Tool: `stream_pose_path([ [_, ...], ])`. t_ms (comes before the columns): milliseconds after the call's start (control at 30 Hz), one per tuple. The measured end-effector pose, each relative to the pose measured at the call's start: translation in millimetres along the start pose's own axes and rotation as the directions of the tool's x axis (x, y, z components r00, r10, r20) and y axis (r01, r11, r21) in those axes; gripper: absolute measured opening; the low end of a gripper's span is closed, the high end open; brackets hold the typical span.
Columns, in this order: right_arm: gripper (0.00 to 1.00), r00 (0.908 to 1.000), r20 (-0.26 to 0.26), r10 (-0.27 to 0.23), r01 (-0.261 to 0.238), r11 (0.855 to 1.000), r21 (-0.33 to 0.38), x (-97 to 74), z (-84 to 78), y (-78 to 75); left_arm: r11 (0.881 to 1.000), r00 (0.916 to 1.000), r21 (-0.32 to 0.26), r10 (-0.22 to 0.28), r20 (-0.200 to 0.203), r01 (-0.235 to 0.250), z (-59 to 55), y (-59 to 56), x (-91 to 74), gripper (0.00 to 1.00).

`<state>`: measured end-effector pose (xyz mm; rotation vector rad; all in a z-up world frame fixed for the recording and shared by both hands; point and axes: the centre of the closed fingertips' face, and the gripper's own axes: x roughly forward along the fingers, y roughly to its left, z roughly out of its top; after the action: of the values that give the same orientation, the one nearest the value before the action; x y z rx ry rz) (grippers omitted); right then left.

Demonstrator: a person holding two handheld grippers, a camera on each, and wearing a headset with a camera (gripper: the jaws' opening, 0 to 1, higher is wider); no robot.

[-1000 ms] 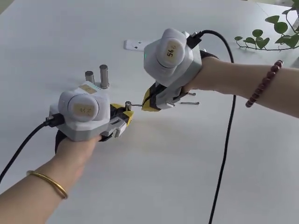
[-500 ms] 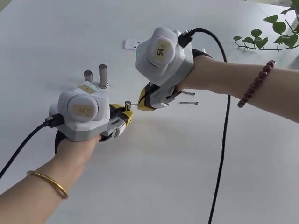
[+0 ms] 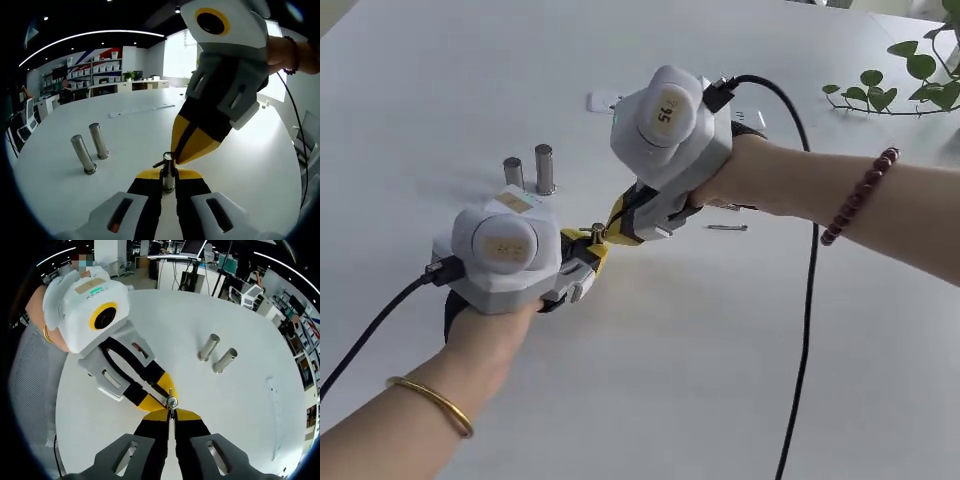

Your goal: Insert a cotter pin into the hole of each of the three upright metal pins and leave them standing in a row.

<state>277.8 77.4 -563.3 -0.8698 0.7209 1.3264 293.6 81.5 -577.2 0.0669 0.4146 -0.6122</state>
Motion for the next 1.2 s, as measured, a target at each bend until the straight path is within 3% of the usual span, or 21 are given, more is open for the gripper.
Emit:
stream_pose_path([
  [133,0.05,0.9999,0.013,-0.004,0.004,1.0,0.015,-4.8,-1.3,1.2,1.0,1.0,-0.001,0.003,0.001,-0.003,-0.1,-0.4,0.5,0.07],
  [367,0.0,0.9994,0.024,-0.023,0.023,1.0,0.019,-11.4,-6.9,0.5,1.0,0.9999,-0.009,0.011,0.004,-0.01,-0.4,-1.4,0.1,0.07],
  [1133,0.0,0.9981,0.053,-0.031,0.028,0.998,0.056,-2.2,0.8,-1.1,0.998,0.9995,-0.05,0.032,0.007,-0.031,-2.6,-1.4,1.6,0.07],
  [1200,0.04,0.998,0.057,-0.028,0.023,0.997,0.072,-2.6,1.3,1.1,0.998,0.9994,-0.052,0.035,0.007,-0.035,-2.8,-1.4,1.6,0.07],
])
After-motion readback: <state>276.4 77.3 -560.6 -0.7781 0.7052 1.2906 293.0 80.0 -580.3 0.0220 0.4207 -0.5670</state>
